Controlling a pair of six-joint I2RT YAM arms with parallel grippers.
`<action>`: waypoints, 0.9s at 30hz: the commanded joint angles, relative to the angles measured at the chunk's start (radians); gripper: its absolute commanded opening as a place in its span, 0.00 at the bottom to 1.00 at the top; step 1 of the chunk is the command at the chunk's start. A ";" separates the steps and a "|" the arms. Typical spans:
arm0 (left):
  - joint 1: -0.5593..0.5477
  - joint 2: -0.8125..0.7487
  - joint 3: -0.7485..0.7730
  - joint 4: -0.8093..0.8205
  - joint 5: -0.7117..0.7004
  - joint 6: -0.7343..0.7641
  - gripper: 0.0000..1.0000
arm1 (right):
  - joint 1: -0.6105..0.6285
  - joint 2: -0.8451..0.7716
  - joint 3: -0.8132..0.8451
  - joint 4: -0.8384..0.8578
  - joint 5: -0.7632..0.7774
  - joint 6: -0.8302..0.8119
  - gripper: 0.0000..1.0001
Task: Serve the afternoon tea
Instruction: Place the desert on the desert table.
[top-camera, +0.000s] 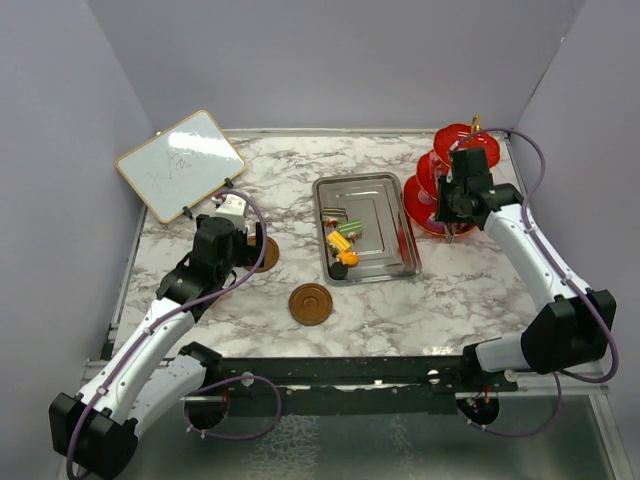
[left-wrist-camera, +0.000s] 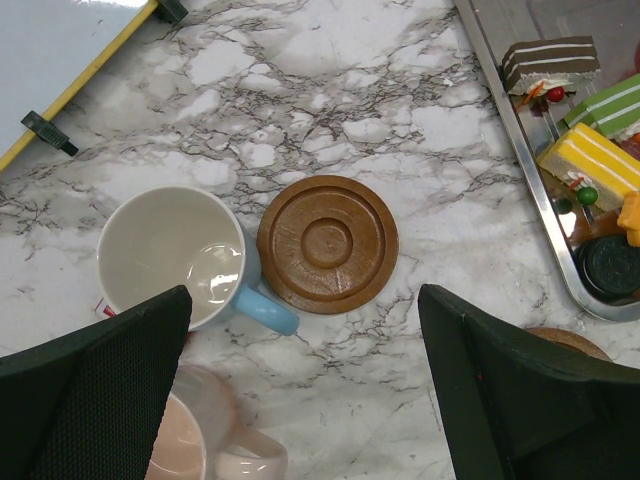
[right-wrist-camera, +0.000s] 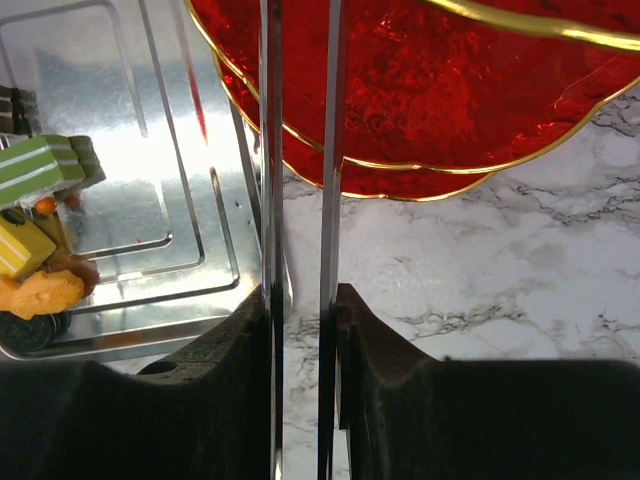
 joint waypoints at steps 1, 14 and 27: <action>0.006 -0.002 0.039 0.002 0.026 0.001 0.99 | -0.021 -0.002 -0.010 0.072 0.032 -0.019 0.26; 0.005 -0.003 0.039 0.002 0.026 0.002 0.99 | -0.082 0.028 -0.018 0.118 -0.080 -0.030 0.29; 0.005 -0.012 0.038 0.002 0.023 0.003 0.99 | -0.103 0.060 -0.009 0.118 -0.094 -0.023 0.36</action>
